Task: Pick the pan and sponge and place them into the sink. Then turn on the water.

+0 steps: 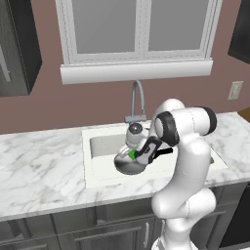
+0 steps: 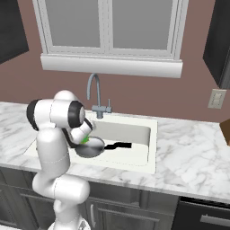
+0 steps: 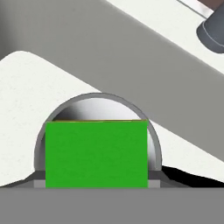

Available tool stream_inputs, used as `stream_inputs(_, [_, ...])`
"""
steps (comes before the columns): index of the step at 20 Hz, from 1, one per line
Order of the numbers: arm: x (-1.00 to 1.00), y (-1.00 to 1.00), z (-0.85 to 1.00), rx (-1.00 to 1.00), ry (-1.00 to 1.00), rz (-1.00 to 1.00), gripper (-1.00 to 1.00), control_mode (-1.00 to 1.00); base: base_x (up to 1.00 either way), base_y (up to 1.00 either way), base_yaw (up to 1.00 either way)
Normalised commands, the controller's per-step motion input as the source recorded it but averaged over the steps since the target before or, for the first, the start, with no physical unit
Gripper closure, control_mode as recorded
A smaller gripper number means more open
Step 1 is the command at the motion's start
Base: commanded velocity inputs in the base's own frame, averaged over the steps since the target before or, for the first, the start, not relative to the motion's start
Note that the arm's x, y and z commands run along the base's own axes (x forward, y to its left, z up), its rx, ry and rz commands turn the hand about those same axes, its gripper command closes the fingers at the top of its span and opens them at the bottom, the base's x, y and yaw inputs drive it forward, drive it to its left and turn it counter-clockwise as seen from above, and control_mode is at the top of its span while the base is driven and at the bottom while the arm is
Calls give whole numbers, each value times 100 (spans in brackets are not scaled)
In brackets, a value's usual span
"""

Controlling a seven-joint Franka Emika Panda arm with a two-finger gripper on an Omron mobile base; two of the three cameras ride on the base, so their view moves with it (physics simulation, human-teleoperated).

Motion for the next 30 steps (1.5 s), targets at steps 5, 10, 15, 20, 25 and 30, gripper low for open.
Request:
stream_inputs(5, [6,8,-18,0,8,-6,100,-100,0,0,0])
stream_inputs(10, [15,0,-12,0,6,-5,100,-100,0,0,0])
stream_inputs(15, [14,8,-11,0,0,-4,100,-100,0,0,0])
stream_inputs(20, [14,13,-12,0,2,-6,100,-100,0,0,0])
stream_inputs(25, [12,13,-16,0,6,-6,100,-100,0,0,0])
stream_inputs(30, [22,14,-18,-1,3,-6,100,-100,0,0,0])
